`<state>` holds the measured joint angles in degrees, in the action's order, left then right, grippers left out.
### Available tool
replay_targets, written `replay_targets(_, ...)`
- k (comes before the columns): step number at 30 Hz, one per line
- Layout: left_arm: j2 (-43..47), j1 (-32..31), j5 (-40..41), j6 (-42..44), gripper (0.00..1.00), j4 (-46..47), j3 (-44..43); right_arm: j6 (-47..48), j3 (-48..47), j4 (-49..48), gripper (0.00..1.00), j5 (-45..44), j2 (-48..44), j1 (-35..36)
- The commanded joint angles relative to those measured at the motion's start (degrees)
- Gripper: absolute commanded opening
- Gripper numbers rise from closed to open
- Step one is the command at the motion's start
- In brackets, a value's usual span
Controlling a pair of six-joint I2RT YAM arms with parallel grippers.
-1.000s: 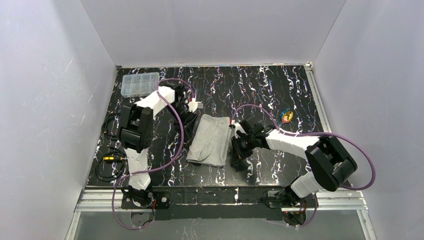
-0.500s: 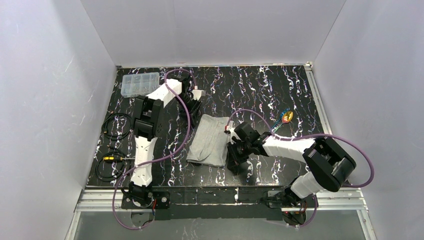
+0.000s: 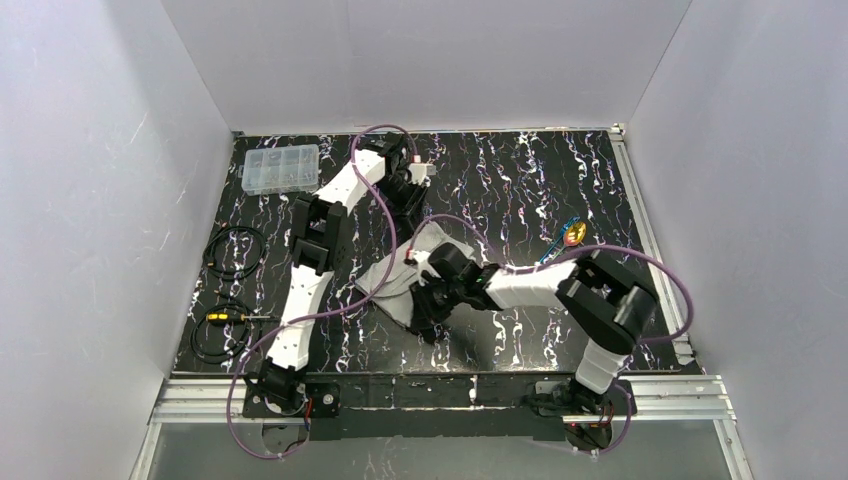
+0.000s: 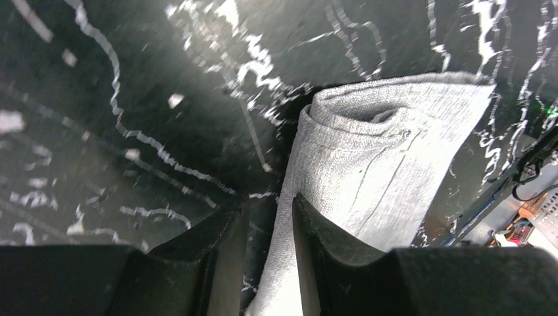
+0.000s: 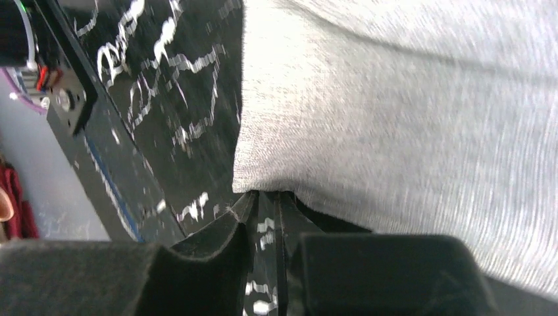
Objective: Fold the napkin into a case and place the utensils inside
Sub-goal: Rotate the smaller rectangle-folded napkin at the center of the board.
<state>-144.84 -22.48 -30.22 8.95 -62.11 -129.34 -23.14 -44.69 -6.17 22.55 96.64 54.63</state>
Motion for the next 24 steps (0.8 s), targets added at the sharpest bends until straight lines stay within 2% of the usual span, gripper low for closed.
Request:
replay_targets(1,-0.4,-0.8,-7.6,1.8,0.29,-2.7,-5.2,3.7,-7.3,-1.9,0.25,-5.5,7.1,1.6)
replay_targets(5,1.9,-0.7,-8.0,3.9,0.32,-3.3,-5.9,4.3,-10.8,-2.4,0.33,-6.9,8.5,1.4)
replay_targets(10,10.9,0.4,-3.1,7.6,0.36,-4.9,-4.8,6.3,-11.1,2.6,0.41,-7.2,-0.2,0.6)
replay_targets(15,22.6,3.1,-1.0,10.1,0.42,-5.7,3.6,7.9,-10.5,7.1,0.48,-5.3,-11.7,-2.5)
replay_targets(18,28.7,4.2,-0.3,11.2,0.43,-5.6,11.3,5.6,-10.6,9.2,0.53,-4.4,-13.5,-6.4)
replay_targets(20,32.2,4.5,0.6,12.0,0.43,-5.0,16.9,1.2,-9.2,4.0,0.48,-1.2,-11.9,-10.3)
replay_targets(24,41.1,4.5,2.6,15.1,0.42,1.6,29.4,-7.4,-7.5,-8.0,0.27,6.9,-4.7,-15.7)
